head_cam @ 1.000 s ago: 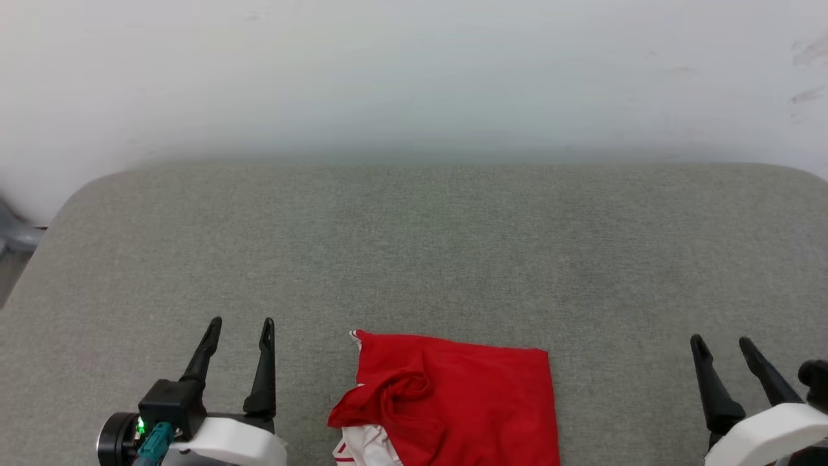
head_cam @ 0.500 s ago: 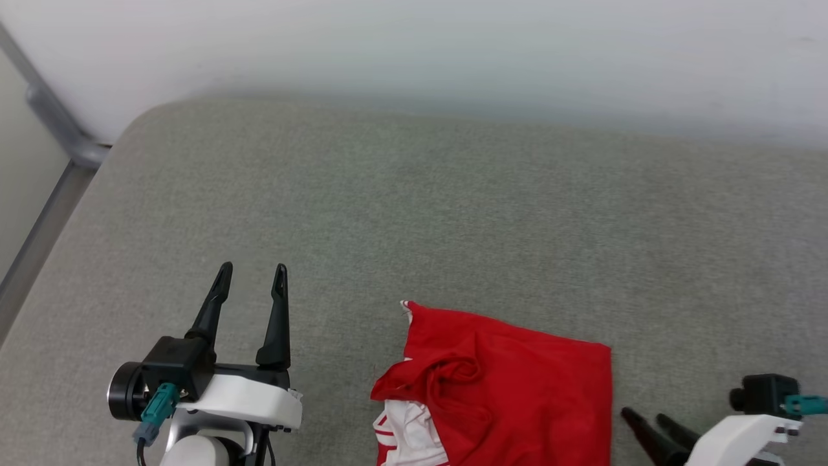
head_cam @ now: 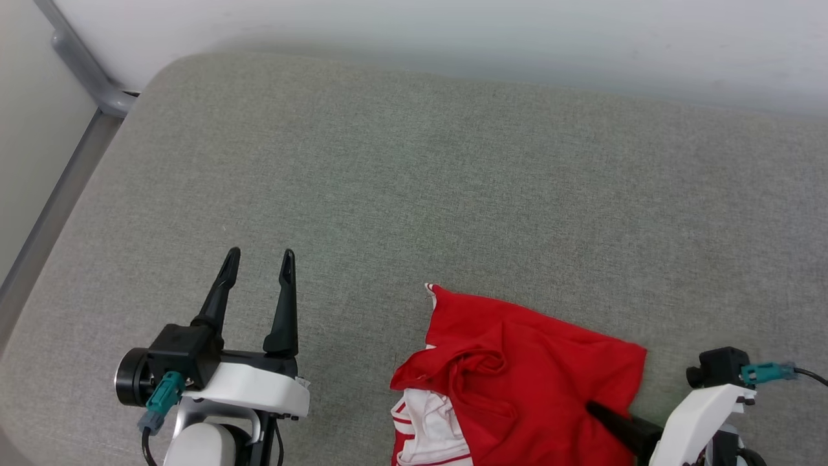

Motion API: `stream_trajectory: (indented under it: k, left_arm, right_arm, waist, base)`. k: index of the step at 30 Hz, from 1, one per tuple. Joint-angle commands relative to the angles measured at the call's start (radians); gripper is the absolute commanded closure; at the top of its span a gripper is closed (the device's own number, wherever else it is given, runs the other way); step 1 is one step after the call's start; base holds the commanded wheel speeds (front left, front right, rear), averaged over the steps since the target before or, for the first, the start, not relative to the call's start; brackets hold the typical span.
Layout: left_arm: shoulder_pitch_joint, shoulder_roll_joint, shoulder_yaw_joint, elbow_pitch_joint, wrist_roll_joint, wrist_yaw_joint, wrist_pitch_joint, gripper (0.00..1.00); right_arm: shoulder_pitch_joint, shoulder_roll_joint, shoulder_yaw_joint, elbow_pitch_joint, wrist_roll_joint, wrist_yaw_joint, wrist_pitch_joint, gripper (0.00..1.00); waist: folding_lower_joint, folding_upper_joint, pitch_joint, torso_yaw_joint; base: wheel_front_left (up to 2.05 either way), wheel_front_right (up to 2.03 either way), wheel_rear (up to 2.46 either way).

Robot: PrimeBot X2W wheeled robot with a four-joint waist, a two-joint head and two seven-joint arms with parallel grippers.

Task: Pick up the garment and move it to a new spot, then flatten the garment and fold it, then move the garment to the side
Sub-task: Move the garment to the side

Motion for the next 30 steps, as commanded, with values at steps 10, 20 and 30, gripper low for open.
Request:
stream_trajectory:
  k: [10,20,30]
  left_arm:
    - [0.018,-0.003,0.012,0.01,0.014,0.008,-0.002,0.0]
    - [0.067,0.013,0.044,-0.014,0.039,-0.002,-0.002,0.0]
    - [0.02,0.026,0.022,-0.045,0.057,-0.016,-0.002,0.0]
  right_arm:
    - [-0.019,-0.045,0.04,-0.029,-0.111,-0.003,-0.038,1.0]
    - [-0.036,-0.144,0.024,-0.107,-0.286,-0.002,-0.043,1.0]
    - [-0.195,-0.249,0.067,-0.158,-0.361,-0.002,-0.031,1.0]
  waist:
    - [-0.0001,0.0,-0.056,-0.037]
    - [-0.0001,0.0,-0.126,-0.266]
    - [-0.0001,0.0,-0.032,-0.516]
  base:
    - [0.0,0.0,0.0]
    - [0.0,0.0,0.0]
    - [0.0,0.0,0.0]
